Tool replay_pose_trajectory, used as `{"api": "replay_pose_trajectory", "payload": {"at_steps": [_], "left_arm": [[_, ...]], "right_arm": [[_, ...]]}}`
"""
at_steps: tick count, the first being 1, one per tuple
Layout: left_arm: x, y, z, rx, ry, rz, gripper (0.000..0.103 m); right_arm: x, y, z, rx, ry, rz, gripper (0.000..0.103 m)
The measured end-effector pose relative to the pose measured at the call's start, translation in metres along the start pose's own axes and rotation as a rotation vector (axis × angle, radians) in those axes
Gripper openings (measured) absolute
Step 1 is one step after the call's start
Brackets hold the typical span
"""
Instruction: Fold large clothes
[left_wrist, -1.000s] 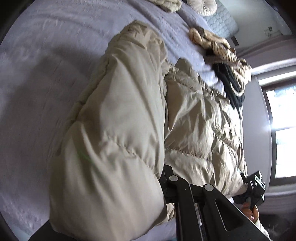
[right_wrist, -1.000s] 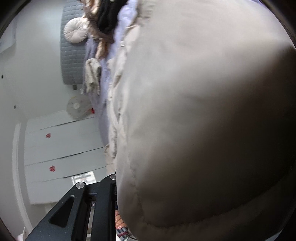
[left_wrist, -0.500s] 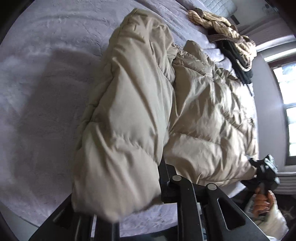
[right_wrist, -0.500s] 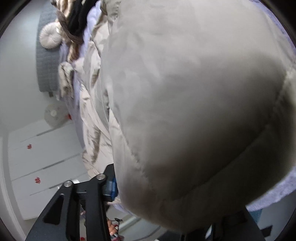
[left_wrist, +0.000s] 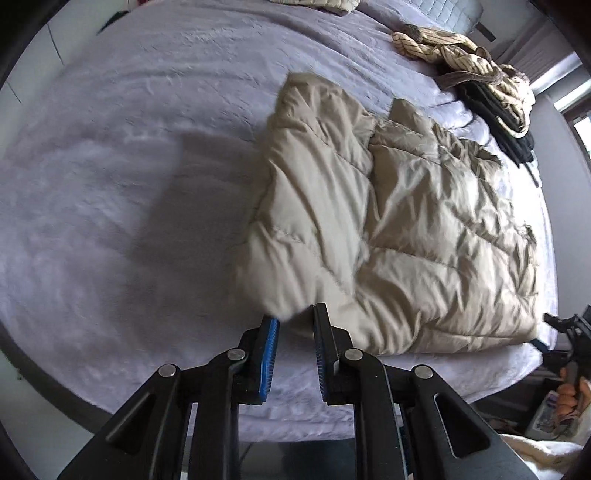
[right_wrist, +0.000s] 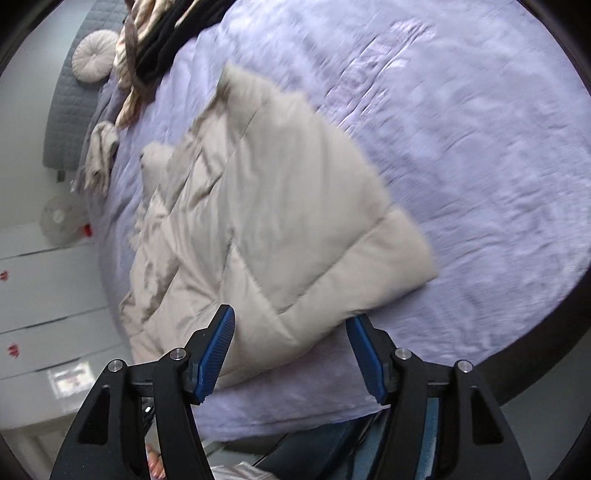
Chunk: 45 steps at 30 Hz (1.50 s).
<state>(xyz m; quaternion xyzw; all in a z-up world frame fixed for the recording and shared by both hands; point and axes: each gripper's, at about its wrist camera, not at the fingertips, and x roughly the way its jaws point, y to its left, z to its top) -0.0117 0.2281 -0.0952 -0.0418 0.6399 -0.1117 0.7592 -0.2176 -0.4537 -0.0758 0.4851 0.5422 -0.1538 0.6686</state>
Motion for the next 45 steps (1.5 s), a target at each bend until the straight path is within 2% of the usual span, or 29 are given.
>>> {"api": "replay_pose_trajectory", "payload": {"at_steps": [2,5,8,11,13,15,18,22,27,30,32,33,34,37,39,41,44,45], "left_arm": [[-0.008,0.005,0.003,-0.001,-0.020,0.020,0.019],[-0.023,0.014,0.012,-0.013,-0.082,0.045,0.019],[-0.021,0.007,0.028,-0.026,-0.111,0.058,0.019],[-0.005,-0.010,0.047,0.021,-0.122,0.106,0.019],[0.008,-0.022,0.058,0.033,-0.122,0.100,0.019],[0.025,-0.032,0.067,0.040,-0.111,0.094,0.019],[0.056,-0.038,0.075,0.042,-0.073,0.136,0.019],[0.091,-0.028,0.078,0.032,-0.007,0.178,0.019],[0.103,-0.035,0.083,0.092,0.010,0.215,0.019],[0.099,-0.036,0.086,0.087,0.000,0.211,0.019],[0.092,-0.034,0.088,0.065,-0.015,0.181,0.053],[0.087,-0.033,0.088,0.053,-0.034,0.171,0.095],[0.081,-0.033,0.088,0.049,-0.055,0.183,0.103],[0.069,-0.032,0.089,0.064,-0.085,0.164,0.103],[0.062,-0.031,0.092,0.067,-0.100,0.167,0.103],[0.058,-0.026,0.097,0.058,-0.097,0.158,0.103],[0.061,-0.010,0.106,0.040,-0.077,0.099,0.103],[0.063,-0.006,0.107,0.036,-0.065,0.077,0.103]], "right_arm": [[-0.021,-0.009,-0.005,-0.013,-0.041,-0.045,0.048],[-0.047,-0.006,-0.004,-0.050,-0.129,-0.093,0.037],[-0.057,0.000,0.002,-0.089,-0.155,-0.081,0.036],[-0.043,0.007,0.005,-0.147,-0.114,-0.095,0.036],[-0.026,0.015,0.006,-0.179,-0.071,-0.106,0.036],[-0.010,0.020,0.008,-0.201,-0.035,-0.118,0.036],[0.008,0.028,0.012,-0.227,-0.007,-0.144,0.036],[0.020,0.032,0.019,-0.216,0.012,-0.120,0.037],[0.023,0.039,0.014,-0.240,0.015,-0.144,0.038],[0.018,0.042,0.010,-0.243,0.012,-0.150,0.038],[0.017,0.043,0.008,-0.245,0.015,-0.168,0.038],[0.017,0.043,0.006,-0.244,0.017,-0.175,0.038],[0.016,0.043,0.006,-0.241,0.017,-0.184,0.038],[0.017,0.047,0.004,-0.242,0.015,-0.210,0.038],[0.016,0.050,0.002,-0.255,0.014,-0.227,0.043],[0.012,0.056,-0.003,-0.269,0.006,-0.248,0.052],[0.000,0.069,-0.015,-0.302,-0.042,-0.247,0.075],[-0.004,0.074,-0.020,-0.315,-0.057,-0.247,0.077]]}}
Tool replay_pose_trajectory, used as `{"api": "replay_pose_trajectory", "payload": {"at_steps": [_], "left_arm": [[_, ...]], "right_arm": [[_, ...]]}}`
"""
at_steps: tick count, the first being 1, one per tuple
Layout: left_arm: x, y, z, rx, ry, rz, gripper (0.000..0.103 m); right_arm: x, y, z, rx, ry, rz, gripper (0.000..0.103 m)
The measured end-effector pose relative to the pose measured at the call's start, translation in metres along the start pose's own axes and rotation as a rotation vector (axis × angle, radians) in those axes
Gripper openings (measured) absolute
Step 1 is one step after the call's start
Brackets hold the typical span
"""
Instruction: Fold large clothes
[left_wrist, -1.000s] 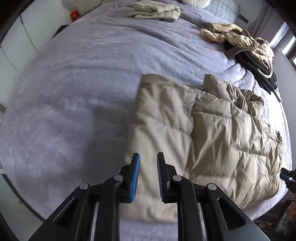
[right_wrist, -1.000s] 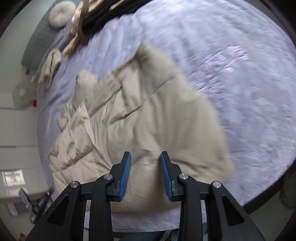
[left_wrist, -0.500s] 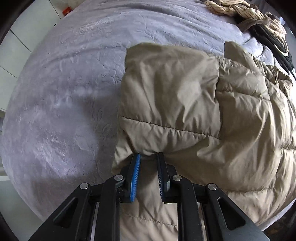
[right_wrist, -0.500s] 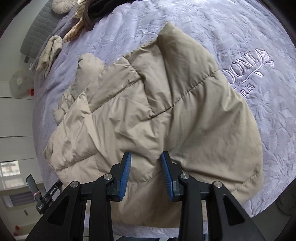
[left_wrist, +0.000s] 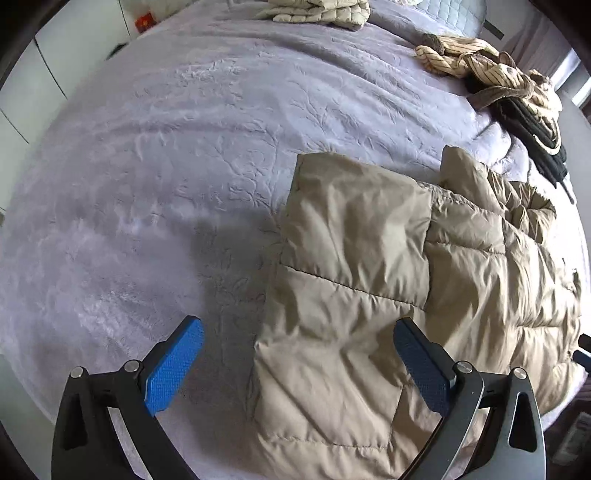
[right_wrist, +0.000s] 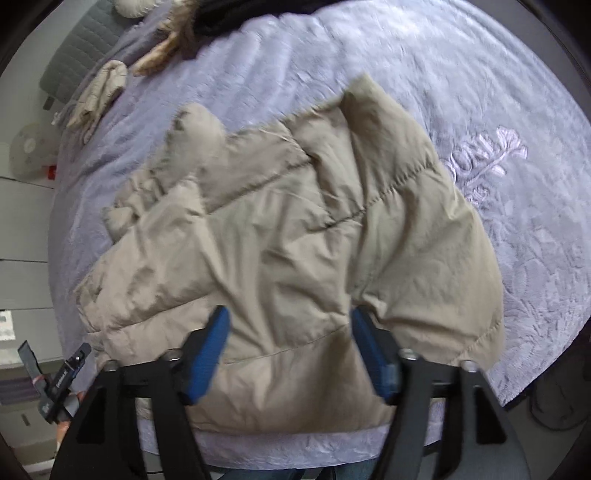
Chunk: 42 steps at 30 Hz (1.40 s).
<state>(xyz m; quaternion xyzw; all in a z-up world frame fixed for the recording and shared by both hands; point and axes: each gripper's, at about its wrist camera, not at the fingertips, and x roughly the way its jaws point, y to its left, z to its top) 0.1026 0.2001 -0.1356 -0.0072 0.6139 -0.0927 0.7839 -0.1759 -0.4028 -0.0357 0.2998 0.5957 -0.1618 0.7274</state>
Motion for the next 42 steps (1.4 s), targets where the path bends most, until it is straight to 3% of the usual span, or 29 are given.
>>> {"api": "replay_pose_trajectory", "payload": {"at_steps": [1,3,10,16,20,26,27,28,29,30,32,33,34,36,37,42], "left_arm": [[0.004,0.004,0.002,-0.004,0.021,-0.053,0.103],[0.013,0.013,0.003,-0.024,0.070,-0.180,0.103],[0.037,0.042,0.016,-0.042,0.151,-0.373,0.103],[0.063,0.056,0.017,-0.013,0.230,-0.443,0.103],[0.080,0.050,0.017,0.009,0.282,-0.557,0.103],[0.107,0.027,0.012,0.156,0.353,-0.529,0.103],[0.109,0.025,0.011,0.171,0.359,-0.539,0.103],[0.111,0.023,0.012,0.176,0.364,-0.547,0.103],[0.114,0.021,0.012,0.178,0.373,-0.557,0.103],[0.116,0.019,0.011,0.177,0.383,-0.572,0.103],[0.119,0.011,0.011,0.183,0.395,-0.589,0.103],[0.118,0.004,0.009,0.196,0.406,-0.615,0.089],[0.118,-0.001,0.007,0.198,0.426,-0.655,0.057],[0.113,-0.012,0.003,0.167,0.464,-0.744,0.035],[0.106,-0.019,0.003,0.181,0.453,-0.755,0.029],[0.048,-0.055,0.001,0.207,0.423,-0.889,0.029]], "right_arm": [[-0.003,0.004,-0.002,-0.007,-0.010,0.000,0.082],[-0.010,0.020,-0.008,-0.031,-0.032,0.015,0.082],[0.009,0.069,-0.024,-0.114,0.002,0.062,0.082],[0.030,0.106,-0.041,-0.203,0.044,0.069,0.082],[0.039,0.119,-0.047,-0.214,0.055,0.082,0.082],[0.047,0.132,-0.046,-0.244,0.031,0.080,0.082],[0.048,0.134,-0.045,-0.247,0.017,0.076,0.079],[0.051,0.135,-0.044,-0.249,0.005,0.082,0.059],[0.054,0.136,-0.042,-0.249,0.000,0.085,0.024],[0.060,0.136,-0.040,-0.246,0.002,0.083,0.012],[0.074,0.135,-0.034,-0.232,0.006,0.099,0.008],[0.084,0.134,-0.031,-0.227,0.007,0.112,0.008],[0.090,0.132,-0.029,-0.224,0.011,0.115,0.007],[0.107,0.126,-0.025,-0.198,0.035,0.125,0.007],[0.114,0.122,-0.023,-0.178,0.049,0.140,0.007],[0.135,0.100,-0.009,-0.081,0.111,0.235,0.002]]}}
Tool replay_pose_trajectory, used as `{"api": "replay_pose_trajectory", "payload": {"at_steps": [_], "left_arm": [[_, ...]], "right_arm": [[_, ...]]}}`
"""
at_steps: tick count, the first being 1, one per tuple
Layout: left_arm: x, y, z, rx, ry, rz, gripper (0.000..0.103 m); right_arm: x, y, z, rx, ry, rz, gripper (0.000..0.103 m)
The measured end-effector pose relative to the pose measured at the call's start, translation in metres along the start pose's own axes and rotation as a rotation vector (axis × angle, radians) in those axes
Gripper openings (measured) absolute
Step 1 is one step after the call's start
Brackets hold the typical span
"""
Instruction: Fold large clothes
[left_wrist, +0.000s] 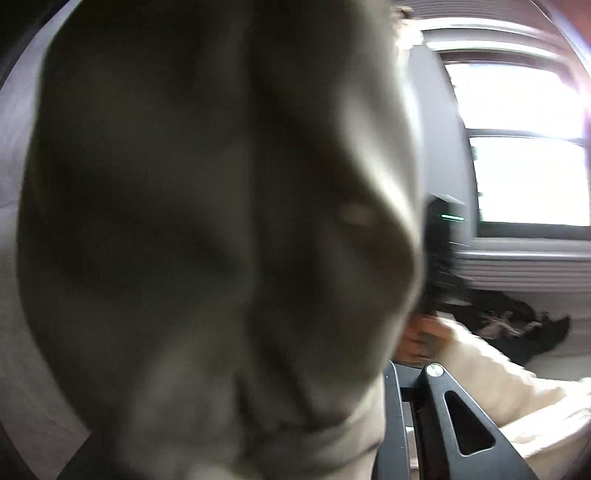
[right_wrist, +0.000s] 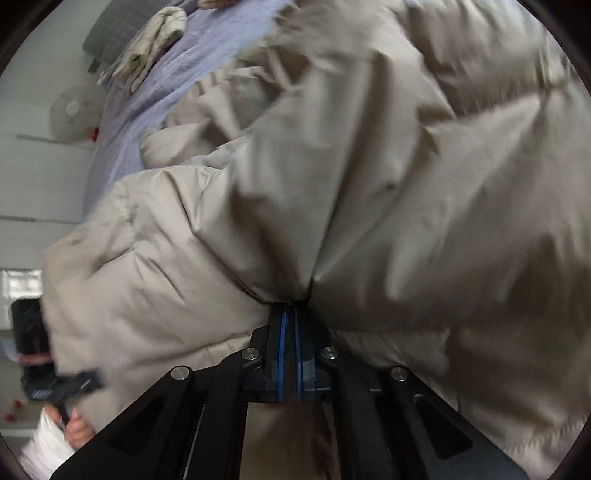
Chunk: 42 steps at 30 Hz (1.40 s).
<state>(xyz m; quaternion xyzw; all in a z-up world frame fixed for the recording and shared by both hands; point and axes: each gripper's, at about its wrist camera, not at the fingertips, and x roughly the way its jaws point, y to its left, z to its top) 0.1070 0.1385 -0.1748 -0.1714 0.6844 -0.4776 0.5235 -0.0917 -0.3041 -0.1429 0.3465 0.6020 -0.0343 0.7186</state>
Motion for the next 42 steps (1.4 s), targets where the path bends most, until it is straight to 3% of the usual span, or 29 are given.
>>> {"api": "replay_pose_trajectory", "payload": {"at_steps": [4,11,15,18,21,24,26,28,30,31,32,33,34,38,42], "left_arm": [[0.011,-0.070,0.001,0.105,0.001,-0.019,0.029],[0.067,-0.148,0.006,0.146,0.003,0.117,0.029],[0.083,-0.174,0.006,0.140,-0.021,0.189,0.029],[0.090,-0.188,0.006,0.137,-0.029,0.236,0.029],[0.100,-0.200,0.002,0.125,-0.024,0.301,0.029],[0.114,-0.221,-0.004,0.121,-0.020,0.380,0.029],[0.129,-0.239,-0.007,0.130,-0.007,0.426,0.029],[0.156,-0.261,-0.003,0.157,0.016,0.453,0.029],[0.199,-0.292,0.002,0.212,0.039,0.484,0.029],[0.214,-0.302,0.002,0.243,0.046,0.491,0.036],[0.226,-0.308,0.002,0.269,0.060,0.475,0.045],[0.244,-0.314,0.004,0.305,0.090,0.435,0.065],[0.263,-0.318,0.005,0.329,0.114,0.408,0.071],[0.322,-0.310,0.014,0.360,0.182,0.352,0.083],[0.345,-0.294,0.034,0.199,0.194,0.257,0.083]], "right_arm": [[0.008,-0.013,0.009,0.055,0.033,0.086,0.000],[0.022,-0.041,0.025,0.169,0.121,0.246,0.000],[0.009,-0.039,0.027,0.162,0.180,0.267,0.001],[-0.047,-0.040,0.018,0.041,0.122,0.251,0.002],[-0.108,-0.064,-0.002,-0.034,0.016,0.115,0.002],[-0.152,-0.107,-0.026,0.009,-0.089,-0.005,0.002],[-0.160,-0.139,-0.038,0.095,-0.102,0.006,0.002],[-0.154,-0.174,-0.047,0.212,-0.091,0.090,0.001],[-0.146,-0.182,-0.051,0.233,-0.095,0.128,0.001],[-0.140,-0.184,-0.050,0.232,-0.096,0.136,0.000],[-0.140,-0.187,-0.051,0.232,-0.096,0.142,0.000],[-0.136,-0.187,-0.050,0.235,-0.097,0.157,0.000],[-0.134,-0.190,-0.049,0.240,-0.098,0.167,0.000],[-0.145,-0.210,-0.059,0.268,-0.105,0.226,0.002],[-0.189,-0.222,-0.077,0.268,-0.169,0.221,0.006]]}}
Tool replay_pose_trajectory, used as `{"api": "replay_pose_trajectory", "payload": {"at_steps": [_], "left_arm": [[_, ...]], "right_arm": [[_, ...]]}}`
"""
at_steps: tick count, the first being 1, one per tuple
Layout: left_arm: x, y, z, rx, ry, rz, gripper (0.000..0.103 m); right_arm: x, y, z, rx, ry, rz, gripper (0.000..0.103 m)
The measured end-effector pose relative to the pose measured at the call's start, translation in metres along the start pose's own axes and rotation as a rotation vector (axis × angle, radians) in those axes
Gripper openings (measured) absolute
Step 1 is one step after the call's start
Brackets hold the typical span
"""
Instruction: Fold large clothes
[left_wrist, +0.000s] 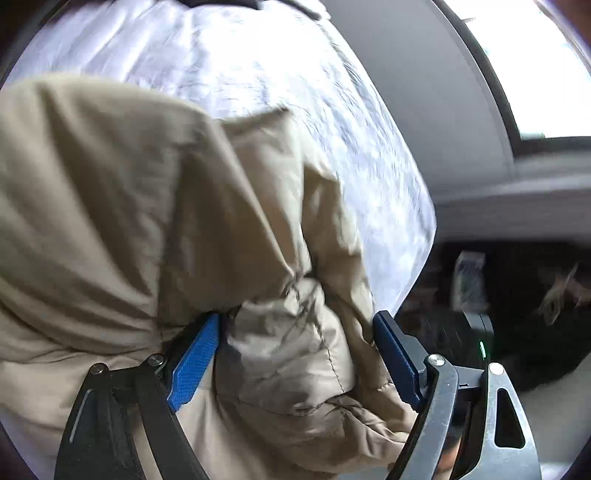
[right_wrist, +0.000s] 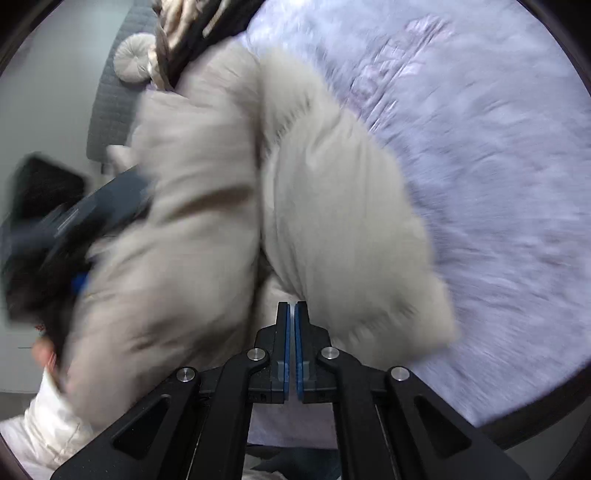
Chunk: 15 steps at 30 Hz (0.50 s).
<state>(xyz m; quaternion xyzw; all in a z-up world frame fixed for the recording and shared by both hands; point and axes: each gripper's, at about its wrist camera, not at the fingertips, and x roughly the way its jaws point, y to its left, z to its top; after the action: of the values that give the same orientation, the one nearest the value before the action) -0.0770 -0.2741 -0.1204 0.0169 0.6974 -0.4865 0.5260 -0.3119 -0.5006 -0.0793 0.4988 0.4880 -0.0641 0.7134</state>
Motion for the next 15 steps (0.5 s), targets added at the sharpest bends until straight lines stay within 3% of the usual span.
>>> {"api": "replay_pose_trajectory", "payload": {"at_steps": [1,2,3,4,5,8,10,12,13,14,15], "left_arm": [[0.000,0.000,-0.003,-0.032,-0.003,-0.018,0.083],[0.002,0.000,0.005,-0.052,-0.007,-0.022,0.083],[0.004,-0.001,0.008,-0.063,-0.011,-0.014,0.083],[0.003,0.002,0.010,-0.062,-0.015,-0.003,0.083],[0.000,0.005,0.025,-0.059,-0.017,0.007,0.083],[0.009,-0.007,0.018,-0.032,-0.011,0.033,0.083],[0.030,-0.028,0.017,-0.002,-0.011,0.067,0.083],[0.038,-0.058,0.015,0.023,-0.015,0.108,0.083],[0.032,-0.067,0.016,0.047,-0.024,0.122,0.083],[0.024,-0.078,0.011,0.086,-0.045,0.128,0.083],[0.015,-0.087,0.008,0.123,-0.074,0.137,0.083]], "right_arm": [[-0.008,0.002,0.000,-0.012,-0.017,-0.004,0.025],[-0.023,0.003,-0.004,-0.025,-0.043,0.000,0.063],[-0.031,0.003,-0.007,-0.026,-0.059,0.009,0.078],[-0.045,0.003,-0.011,-0.026,-0.091,0.043,0.084],[-0.055,0.003,-0.015,-0.025,-0.104,0.091,0.084],[-0.064,0.011,-0.020,-0.037,-0.098,0.201,0.084],[-0.049,0.023,-0.021,-0.053,-0.071,0.198,0.084],[-0.025,0.035,-0.014,-0.057,-0.046,0.147,0.076],[-0.012,0.037,-0.009,-0.054,-0.034,0.089,0.031],[-0.005,0.039,-0.006,-0.052,-0.026,0.065,0.011],[0.000,0.041,-0.002,-0.048,-0.029,0.042,0.011]]}}
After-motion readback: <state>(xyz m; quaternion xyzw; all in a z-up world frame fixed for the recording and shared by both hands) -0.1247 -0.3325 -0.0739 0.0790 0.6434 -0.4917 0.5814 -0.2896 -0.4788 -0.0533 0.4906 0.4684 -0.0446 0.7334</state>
